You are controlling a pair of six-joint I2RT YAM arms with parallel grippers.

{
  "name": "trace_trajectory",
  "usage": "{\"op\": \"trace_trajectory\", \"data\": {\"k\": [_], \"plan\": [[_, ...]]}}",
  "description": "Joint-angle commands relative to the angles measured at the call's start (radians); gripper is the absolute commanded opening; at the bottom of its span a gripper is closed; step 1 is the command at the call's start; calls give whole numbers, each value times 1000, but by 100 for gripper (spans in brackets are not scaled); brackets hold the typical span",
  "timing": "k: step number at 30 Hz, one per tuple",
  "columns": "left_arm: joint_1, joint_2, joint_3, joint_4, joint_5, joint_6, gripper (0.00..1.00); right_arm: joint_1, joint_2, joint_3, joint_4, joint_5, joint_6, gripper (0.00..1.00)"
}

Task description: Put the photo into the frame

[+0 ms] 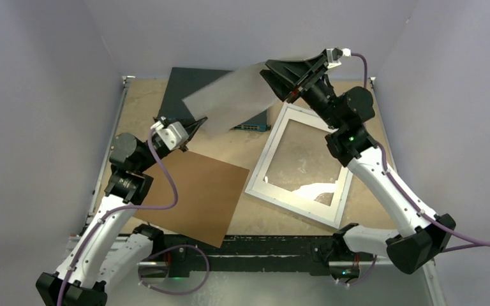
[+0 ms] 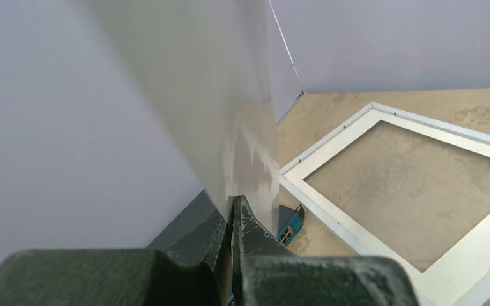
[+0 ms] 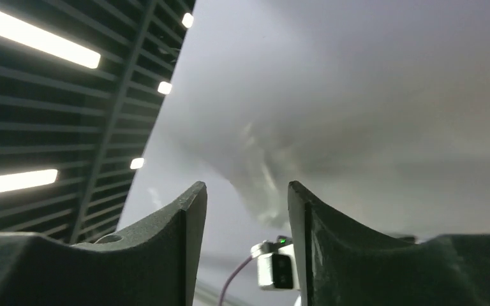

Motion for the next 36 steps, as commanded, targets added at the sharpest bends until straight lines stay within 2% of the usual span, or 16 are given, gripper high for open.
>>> {"op": "trace_trajectory", "data": {"k": [1,3,9,16,19,21,24,29,33,36], "plan": [[-4,-26,39,-48,42,113,0,-52,-23,27,-82,-88,-86,58],[-3,-29,47,-83,52,140,0,-76,-22,35,-97,-119,-132,66],[-3,-16,69,-177,89,171,0,-129,27,79,-155,-289,-299,78],[-3,86,137,-493,163,332,0,-136,-2,-2,-225,-410,-530,82],[-3,148,175,-631,185,429,0,-136,-17,-16,-233,-461,-716,84],[-2,162,175,-673,171,462,0,-129,-22,-15,-301,-471,-905,89],[-2,154,162,-670,125,415,0,-60,-40,-85,-345,-435,-1130,93],[26,212,241,-776,46,339,0,248,17,-198,-468,-119,-1451,93],[195,285,278,-860,132,298,0,433,88,-309,-453,66,-1618,91],[314,355,343,-904,118,283,0,518,123,-395,-326,167,-1677,90]]}}
